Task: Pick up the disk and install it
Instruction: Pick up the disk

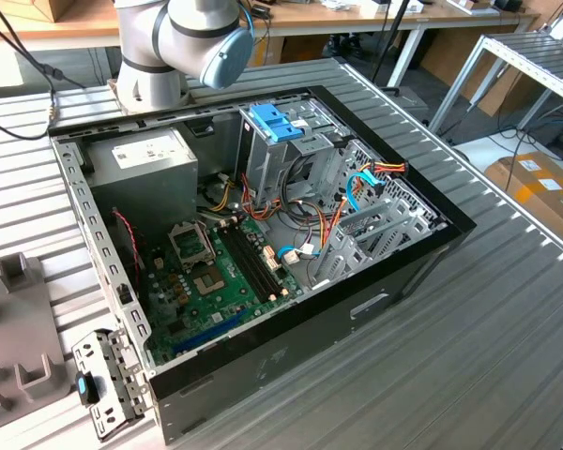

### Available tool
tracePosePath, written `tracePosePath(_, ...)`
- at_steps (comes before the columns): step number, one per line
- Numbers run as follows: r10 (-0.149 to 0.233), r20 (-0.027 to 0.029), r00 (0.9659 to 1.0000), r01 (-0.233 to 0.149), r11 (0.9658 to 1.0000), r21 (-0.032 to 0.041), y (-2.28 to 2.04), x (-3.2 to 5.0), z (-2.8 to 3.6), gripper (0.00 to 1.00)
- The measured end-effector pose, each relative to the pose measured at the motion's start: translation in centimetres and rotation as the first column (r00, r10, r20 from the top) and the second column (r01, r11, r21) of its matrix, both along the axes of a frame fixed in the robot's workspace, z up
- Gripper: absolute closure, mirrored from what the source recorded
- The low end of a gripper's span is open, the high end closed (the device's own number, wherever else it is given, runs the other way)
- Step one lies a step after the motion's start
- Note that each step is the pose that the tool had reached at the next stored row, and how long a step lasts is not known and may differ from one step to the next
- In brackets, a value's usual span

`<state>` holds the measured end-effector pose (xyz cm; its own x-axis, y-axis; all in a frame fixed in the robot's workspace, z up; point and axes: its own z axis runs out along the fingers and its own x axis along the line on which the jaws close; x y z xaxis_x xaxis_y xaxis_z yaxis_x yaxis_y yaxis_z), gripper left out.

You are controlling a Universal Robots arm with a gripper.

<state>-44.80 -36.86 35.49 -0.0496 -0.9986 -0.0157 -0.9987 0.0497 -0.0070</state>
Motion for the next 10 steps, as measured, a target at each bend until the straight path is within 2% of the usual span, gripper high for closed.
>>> tracePosePath(5, -0.016, 0.0001, 0.9999, 0.016, 0.9999, 0.0012, 0.04, 0.7, -0.34, 0.89)
tracePosePath(7, -0.025, 0.0001, 0.9997, 0.025, 0.9997, 0.0011, 0.34, 0.71, -0.45, 0.89)
tracePosePath(10, -0.028, 0.0001, 0.9996, 0.028, 0.9996, 0.0012, 0.58, 0.74, -0.58, 0.89)
